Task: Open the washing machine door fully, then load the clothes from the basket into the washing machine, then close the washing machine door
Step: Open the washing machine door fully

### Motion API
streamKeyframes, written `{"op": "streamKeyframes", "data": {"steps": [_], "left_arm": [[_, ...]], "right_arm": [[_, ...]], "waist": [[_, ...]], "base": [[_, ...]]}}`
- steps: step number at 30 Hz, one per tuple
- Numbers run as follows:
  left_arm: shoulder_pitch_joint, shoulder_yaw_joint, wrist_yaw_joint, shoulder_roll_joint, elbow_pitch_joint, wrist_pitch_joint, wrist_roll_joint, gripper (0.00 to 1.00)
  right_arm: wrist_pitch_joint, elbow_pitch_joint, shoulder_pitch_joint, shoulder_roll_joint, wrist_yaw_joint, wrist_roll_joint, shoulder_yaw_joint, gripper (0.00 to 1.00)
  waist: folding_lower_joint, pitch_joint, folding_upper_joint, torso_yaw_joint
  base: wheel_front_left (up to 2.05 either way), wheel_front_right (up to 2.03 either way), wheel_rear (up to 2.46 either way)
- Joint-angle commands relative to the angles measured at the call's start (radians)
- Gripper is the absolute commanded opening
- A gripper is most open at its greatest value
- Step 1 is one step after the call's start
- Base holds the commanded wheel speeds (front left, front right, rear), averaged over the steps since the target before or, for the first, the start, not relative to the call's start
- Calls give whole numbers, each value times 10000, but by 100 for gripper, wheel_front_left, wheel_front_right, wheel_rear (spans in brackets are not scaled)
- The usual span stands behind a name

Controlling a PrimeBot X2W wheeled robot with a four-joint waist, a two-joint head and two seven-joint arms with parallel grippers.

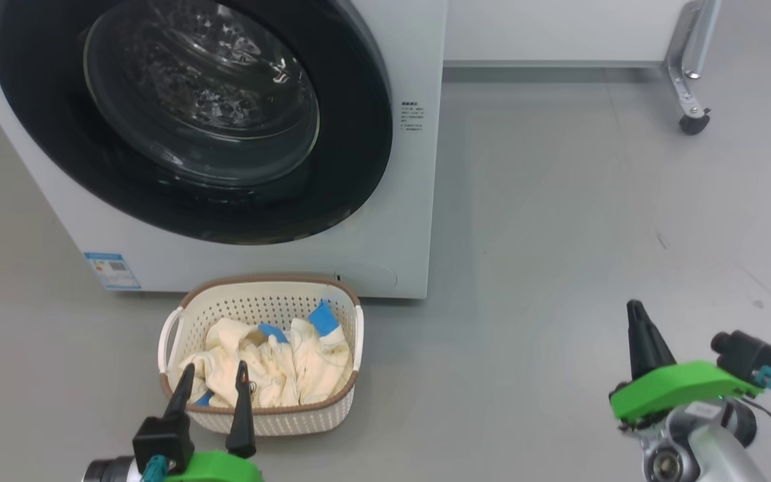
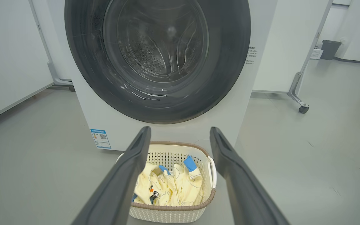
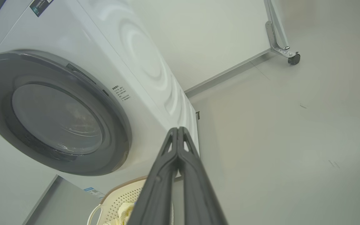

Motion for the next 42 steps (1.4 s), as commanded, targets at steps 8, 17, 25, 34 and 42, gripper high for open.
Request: {"op": "streamKeyframes", "data": {"steps": [8, 17, 25, 34, 42], "left_arm": [[-812, 74, 160, 116, -680, -143, -199, 100], [-1708, -409, 402, 116, -1076, -143, -490, 100], [-2411, -1122, 771, 116, -1245, -143, -924, 100], [-2890, -1730, 976, 116, -1333, -143, -1320, 100], [-3192, -2188, 1160, 116, -1479, -143, -1665, 100]], "right_arm": [[474, -107, -1676, -139, -30, 3182, 418, 0], [1694, -790, -3461, -1080, -30, 5081, 516, 0], [2532, -1385, -5369, -2229, -30, 5376, 1133, 0], [3337, -1160, -7162, -2735, -30, 5893, 1507, 0], [3678, -564, -8528, -2992, -30, 6033, 1869, 0]], "waist": [[0, 723, 0, 478], [0, 2281, 0, 1253], [0, 3573, 0, 2067], [0, 4356, 0, 2748], [0, 4841, 0, 3254]], "base": [[0, 0, 0], [0, 0, 0], [0, 0, 0], [0, 0, 0], [0, 0, 0]]}}
